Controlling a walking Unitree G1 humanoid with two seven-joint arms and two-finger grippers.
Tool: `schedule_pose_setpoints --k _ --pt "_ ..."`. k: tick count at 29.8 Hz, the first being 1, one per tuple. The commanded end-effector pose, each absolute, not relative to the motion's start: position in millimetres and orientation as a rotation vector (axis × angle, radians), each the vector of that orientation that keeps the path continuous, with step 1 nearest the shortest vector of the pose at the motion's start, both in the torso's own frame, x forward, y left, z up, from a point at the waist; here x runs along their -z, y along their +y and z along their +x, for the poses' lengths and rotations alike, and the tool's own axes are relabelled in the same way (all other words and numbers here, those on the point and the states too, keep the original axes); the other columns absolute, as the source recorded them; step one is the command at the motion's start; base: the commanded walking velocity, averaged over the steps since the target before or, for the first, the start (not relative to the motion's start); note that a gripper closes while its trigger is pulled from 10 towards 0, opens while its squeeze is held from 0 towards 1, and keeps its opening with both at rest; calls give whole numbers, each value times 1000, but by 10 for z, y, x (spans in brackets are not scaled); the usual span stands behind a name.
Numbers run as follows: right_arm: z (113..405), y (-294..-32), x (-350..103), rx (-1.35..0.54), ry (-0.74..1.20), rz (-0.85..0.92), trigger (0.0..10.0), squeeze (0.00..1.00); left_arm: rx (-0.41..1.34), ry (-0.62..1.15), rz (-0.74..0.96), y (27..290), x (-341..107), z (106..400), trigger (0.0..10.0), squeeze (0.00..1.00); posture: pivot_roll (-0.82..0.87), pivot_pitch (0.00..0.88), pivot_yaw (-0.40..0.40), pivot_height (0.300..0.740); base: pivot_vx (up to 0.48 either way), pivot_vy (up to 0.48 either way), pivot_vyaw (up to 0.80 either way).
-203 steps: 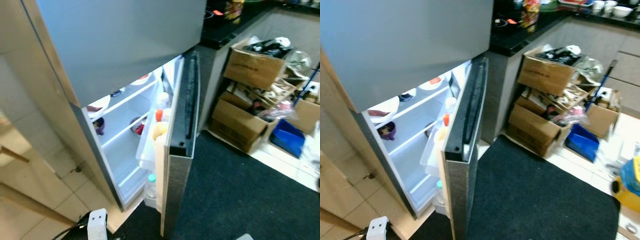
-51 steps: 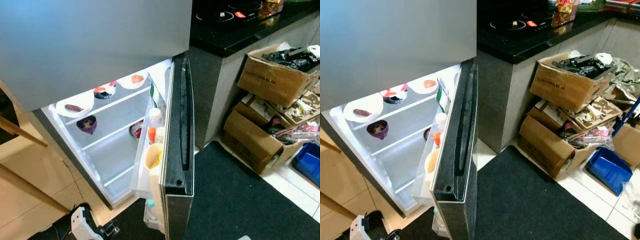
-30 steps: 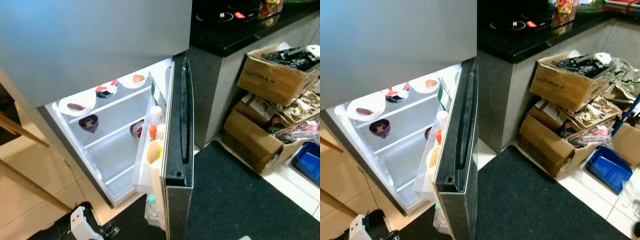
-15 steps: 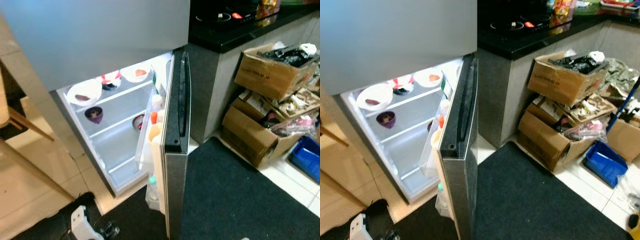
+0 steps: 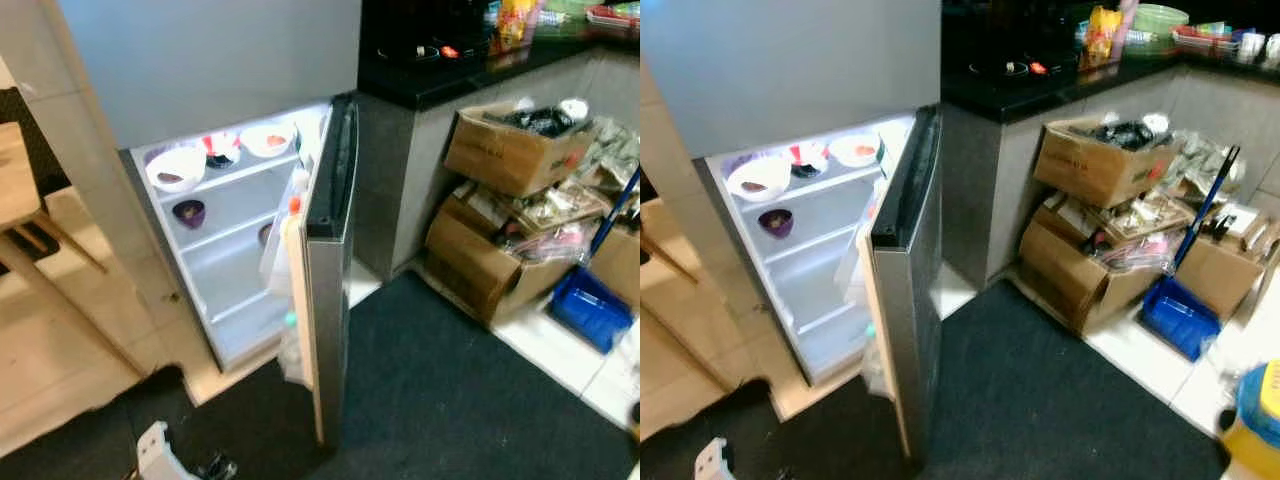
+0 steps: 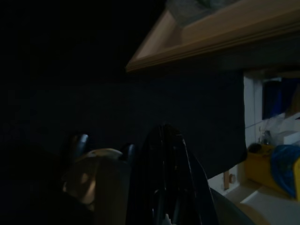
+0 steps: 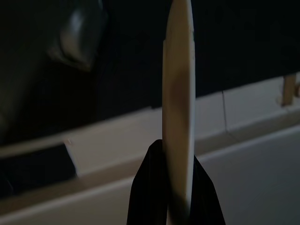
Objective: Restocking fridge
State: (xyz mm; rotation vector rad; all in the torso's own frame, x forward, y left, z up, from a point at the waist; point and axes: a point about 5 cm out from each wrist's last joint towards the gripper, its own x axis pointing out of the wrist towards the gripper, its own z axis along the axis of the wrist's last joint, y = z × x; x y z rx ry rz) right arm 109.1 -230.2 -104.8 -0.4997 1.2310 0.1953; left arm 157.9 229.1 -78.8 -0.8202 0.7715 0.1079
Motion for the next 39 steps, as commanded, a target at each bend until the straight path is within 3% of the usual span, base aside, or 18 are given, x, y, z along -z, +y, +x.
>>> schedule_pose_setpoints --k 1,6,16,22,26,32,39 --pt "1150 -2325 1025 -191 1208 -509 10000 0 -102 764 -791 2321 766 1616 10000 0 -108 45 26 740 0 -472 0" --pt "1154 -2335 1021 -191 1207 -511 10000 0 -191 767 -817 2342 790 1592 10000 0 -110 47 24 740 0 -242 0" --pt "1156 -2331 1022 -193 1208 -509 10000 0 -198 774 -789 2348 795 1587 10000 0 -112 50 21 740 0 0 0" --pt "1154 -2324 1024 -195 1208 -507 10000 0 -232 712 -722 2429 699 1778 10000 0 -112 50 21 740 0 0 0" --pt "1151 -2326 1024 -196 1209 -508 10000 0 -228 586 -727 2491 501 2106 10000 0 -110 57 22 740 0 0 0" --pt "1134 -2331 1028 -194 1213 -507 10000 0 -153 236 -756 2665 -216 2888 10000 0 -115 61 23 740 0 0 0" --pt "1112 -2327 1035 -191 1218 -502 10000 0 -14 -11 -716 2599 -920 3425 10000 0 -124 59 30 740 0 0 0"
